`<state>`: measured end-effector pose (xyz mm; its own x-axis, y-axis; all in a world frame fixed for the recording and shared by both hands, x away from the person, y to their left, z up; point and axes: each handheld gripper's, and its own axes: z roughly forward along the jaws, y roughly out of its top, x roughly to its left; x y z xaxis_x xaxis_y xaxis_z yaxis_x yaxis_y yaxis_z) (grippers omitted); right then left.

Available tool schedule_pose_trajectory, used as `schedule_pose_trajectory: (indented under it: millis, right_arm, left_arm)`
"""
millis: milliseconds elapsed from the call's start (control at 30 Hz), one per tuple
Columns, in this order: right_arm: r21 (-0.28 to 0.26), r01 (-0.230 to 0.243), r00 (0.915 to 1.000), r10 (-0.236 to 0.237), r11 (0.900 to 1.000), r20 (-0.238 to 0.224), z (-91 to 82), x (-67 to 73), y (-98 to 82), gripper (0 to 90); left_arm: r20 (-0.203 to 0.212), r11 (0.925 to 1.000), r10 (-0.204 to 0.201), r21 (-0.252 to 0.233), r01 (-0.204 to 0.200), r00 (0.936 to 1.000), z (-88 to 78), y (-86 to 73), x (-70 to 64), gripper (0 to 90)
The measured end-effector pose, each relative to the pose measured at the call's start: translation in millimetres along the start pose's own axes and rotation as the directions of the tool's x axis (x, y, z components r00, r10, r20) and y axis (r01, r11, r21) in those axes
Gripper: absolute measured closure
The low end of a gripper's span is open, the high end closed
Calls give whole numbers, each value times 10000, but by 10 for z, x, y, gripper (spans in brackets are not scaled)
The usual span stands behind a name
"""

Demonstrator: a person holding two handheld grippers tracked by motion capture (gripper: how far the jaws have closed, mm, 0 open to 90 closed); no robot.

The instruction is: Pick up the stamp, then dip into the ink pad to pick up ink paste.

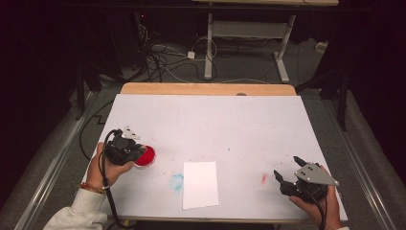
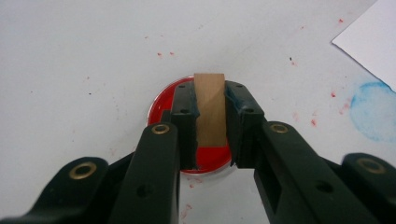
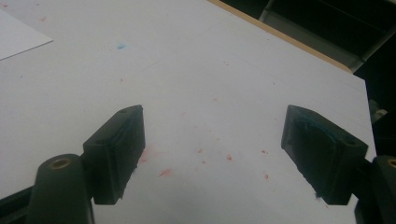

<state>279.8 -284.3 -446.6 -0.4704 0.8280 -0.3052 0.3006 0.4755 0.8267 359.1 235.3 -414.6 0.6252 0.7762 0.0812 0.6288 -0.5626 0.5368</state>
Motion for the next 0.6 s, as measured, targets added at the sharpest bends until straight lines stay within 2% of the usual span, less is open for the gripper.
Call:
schedule_pose_trajectory:
  millis: [133, 300, 533, 600]
  right_arm:
    - [58, 69, 10000, -69, 10000, 4, 9, 6, 1, 218]
    - [82, 152, 9999, -151, 9999, -44, 8, 0, -8, 218]
    - [110, 132, 9999, -132, 9999, -16, -6, 10, -8, 217]
    - [137, 85, 10000, -85, 9999, -28, 3, 9, -11, 217]
  left_arm:
    - [62, 9998, 147, 135, -148, 9999, 25, -5, 3, 741]
    - [29, 9997, 130, 225, -131, 9999, 48, -21, 17, 742]
    - [259, 9992, -90, 403, 80, 9996, 149, -40, 48, 741]
    - [268, 9984, 7, 562, -22, 9996, 184, -41, 55, 741]
